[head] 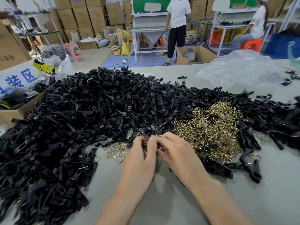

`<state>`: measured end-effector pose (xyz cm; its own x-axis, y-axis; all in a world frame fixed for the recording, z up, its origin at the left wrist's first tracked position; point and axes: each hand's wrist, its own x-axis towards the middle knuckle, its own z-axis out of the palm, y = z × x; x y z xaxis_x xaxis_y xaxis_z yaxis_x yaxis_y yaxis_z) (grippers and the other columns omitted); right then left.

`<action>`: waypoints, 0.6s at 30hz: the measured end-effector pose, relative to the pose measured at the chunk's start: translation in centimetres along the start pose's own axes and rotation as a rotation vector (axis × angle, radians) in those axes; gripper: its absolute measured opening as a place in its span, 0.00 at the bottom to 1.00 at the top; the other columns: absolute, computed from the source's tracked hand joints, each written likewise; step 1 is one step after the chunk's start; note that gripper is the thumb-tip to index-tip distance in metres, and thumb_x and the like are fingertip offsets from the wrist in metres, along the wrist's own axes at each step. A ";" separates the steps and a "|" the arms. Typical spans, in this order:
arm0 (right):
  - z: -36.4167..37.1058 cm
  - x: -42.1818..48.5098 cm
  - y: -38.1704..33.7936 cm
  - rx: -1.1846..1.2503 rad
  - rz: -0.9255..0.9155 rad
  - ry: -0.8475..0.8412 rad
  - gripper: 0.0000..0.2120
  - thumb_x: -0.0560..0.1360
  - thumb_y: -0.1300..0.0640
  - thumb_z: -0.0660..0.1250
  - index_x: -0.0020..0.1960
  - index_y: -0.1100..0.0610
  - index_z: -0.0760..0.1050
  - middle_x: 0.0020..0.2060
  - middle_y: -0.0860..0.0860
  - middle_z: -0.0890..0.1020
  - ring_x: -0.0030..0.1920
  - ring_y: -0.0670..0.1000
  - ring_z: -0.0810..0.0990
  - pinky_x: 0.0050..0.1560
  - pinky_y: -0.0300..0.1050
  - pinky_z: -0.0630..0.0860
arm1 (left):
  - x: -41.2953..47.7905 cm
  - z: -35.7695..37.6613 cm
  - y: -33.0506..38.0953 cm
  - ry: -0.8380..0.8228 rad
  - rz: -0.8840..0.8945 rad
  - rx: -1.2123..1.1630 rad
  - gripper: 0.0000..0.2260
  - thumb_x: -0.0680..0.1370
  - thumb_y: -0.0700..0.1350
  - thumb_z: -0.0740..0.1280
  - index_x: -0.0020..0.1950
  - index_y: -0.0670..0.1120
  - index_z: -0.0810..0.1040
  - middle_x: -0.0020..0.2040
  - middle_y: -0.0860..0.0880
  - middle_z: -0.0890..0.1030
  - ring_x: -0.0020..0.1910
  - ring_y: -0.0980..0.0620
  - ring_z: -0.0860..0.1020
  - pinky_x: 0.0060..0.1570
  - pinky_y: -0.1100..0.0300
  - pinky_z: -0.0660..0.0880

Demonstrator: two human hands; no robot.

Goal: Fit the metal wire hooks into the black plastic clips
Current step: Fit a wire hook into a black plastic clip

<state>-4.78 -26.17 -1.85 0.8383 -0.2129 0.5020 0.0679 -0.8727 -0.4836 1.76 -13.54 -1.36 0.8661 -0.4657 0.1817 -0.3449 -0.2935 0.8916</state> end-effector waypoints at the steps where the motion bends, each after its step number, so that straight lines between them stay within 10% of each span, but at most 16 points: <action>1: 0.1 0.0 0.0 0.005 -0.008 0.018 0.15 0.76 0.58 0.73 0.62 0.55 0.80 0.47 0.45 0.77 0.44 0.41 0.73 0.49 0.37 0.74 | 0.0 -0.1 0.2 -0.013 -0.006 -0.009 0.16 0.78 0.66 0.58 0.46 0.55 0.74 0.39 0.61 0.82 0.38 0.61 0.79 0.36 0.68 0.71; 18: 0.2 0.5 -1.3 0.276 0.070 0.120 0.13 0.78 0.56 0.72 0.62 0.52 0.83 0.41 0.42 0.76 0.42 0.45 0.77 0.45 0.38 0.75 | 0.5 -1.0 0.9 -0.218 0.016 -0.184 0.26 0.76 0.71 0.56 0.40 0.50 0.78 0.32 0.55 0.74 0.33 0.54 0.71 0.36 0.51 0.70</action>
<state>-4.30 -25.09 -1.13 0.7776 -0.3329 0.5335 0.1706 -0.7049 -0.6885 2.22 -13.17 -0.09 0.7561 -0.6433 0.1204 -0.2687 -0.1374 0.9534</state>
